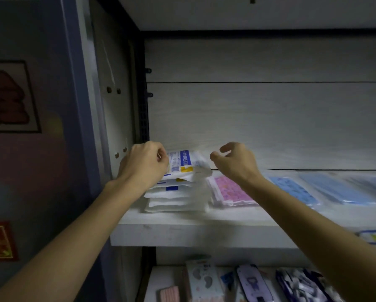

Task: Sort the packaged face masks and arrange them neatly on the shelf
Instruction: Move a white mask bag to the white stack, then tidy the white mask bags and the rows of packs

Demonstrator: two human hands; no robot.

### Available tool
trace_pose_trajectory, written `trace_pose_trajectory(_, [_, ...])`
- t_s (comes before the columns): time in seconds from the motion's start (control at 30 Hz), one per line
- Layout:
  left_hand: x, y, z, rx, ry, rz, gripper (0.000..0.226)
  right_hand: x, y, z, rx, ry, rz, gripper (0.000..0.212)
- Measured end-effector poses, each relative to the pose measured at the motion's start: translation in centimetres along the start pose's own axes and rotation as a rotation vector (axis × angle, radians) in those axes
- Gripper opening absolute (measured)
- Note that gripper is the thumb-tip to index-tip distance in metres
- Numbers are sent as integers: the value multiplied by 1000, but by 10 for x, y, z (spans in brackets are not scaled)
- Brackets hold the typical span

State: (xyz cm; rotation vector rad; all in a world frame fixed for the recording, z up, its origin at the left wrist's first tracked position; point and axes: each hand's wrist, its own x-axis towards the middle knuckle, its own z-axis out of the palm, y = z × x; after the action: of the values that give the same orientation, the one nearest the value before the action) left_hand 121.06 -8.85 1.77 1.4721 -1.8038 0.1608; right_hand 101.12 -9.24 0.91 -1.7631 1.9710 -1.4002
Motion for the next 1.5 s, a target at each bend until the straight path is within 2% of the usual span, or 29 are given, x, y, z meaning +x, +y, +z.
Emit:
trace_pose_trajectory(0.3, [-46,53,11,-111,-48,196,14,-61,17,-53,-399,165,-166,42])
trace_pose_trajectory(0.53, [-79,104,29,-134,-145,334,17,-110,57,-109,-631,171,-184,39])
trace_pose_trajectory(0.9, [-125,245,56,-180,-192,443,15,-152,140,-242,-745,145,-147,37])
trace_pose_trajectory(1.17, [-183,386,95,-224,-319,507,18,-185,228,-375,-836,63,-101,36])
trace_pose_trajectory(1.3, [-210,445,113,-245,-367,524,16,-198,266,-430,-858,28,-101,28])
trace_pose_trajectory(1.5, [-218,514,139,-243,-384,586,16,-200,311,-487,-831,74,-58,32])
